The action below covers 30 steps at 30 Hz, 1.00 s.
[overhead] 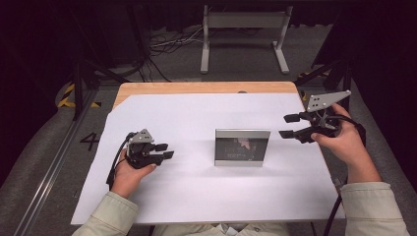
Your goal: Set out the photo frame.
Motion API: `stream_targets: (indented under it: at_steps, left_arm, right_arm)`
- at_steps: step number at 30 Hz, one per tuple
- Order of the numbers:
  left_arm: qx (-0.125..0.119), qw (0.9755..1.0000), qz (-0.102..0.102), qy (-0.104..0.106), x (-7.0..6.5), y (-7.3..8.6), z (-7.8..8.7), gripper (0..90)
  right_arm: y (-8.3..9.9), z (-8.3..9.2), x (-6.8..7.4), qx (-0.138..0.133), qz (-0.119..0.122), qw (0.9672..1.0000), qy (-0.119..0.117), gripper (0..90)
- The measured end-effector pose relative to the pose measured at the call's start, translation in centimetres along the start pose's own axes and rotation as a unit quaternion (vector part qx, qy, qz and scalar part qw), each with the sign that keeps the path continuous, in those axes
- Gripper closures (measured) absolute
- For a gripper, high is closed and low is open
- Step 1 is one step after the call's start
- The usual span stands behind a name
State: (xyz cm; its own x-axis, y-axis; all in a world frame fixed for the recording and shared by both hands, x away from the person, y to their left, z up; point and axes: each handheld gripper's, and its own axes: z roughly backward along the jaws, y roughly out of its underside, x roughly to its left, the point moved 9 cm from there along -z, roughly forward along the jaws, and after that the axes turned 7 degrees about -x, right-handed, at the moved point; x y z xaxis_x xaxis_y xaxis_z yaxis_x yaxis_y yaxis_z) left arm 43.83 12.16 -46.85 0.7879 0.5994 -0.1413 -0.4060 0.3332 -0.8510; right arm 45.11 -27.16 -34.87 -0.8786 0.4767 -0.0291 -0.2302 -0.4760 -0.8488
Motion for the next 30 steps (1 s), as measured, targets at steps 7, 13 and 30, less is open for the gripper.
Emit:
stream_targets:
  at_steps: [7, 13, 30]
  left_arm:
    - [-0.001, 1.0, 0.004, 0.001, 0.0, 0.0, 0.1, 58.7]
    - [0.003, 1.0, 0.0, -0.004, 0.2, 0.1, 0.1, 59.5]
    - [-0.001, 1.0, 0.001, -0.009, 0.5, 0.1, 0.3, 59.3]
  right_arm:
    - [1.4, -0.1, -0.4, -0.013, -0.016, 0.9998, 0.006, 37.5]
    - [2.6, -0.4, -0.7, -0.012, -0.025, 0.9995, 0.016, 37.4]
    - [6.3, -1.2, -0.8, -0.03, -0.057, 0.9972, 0.037, 36.7]
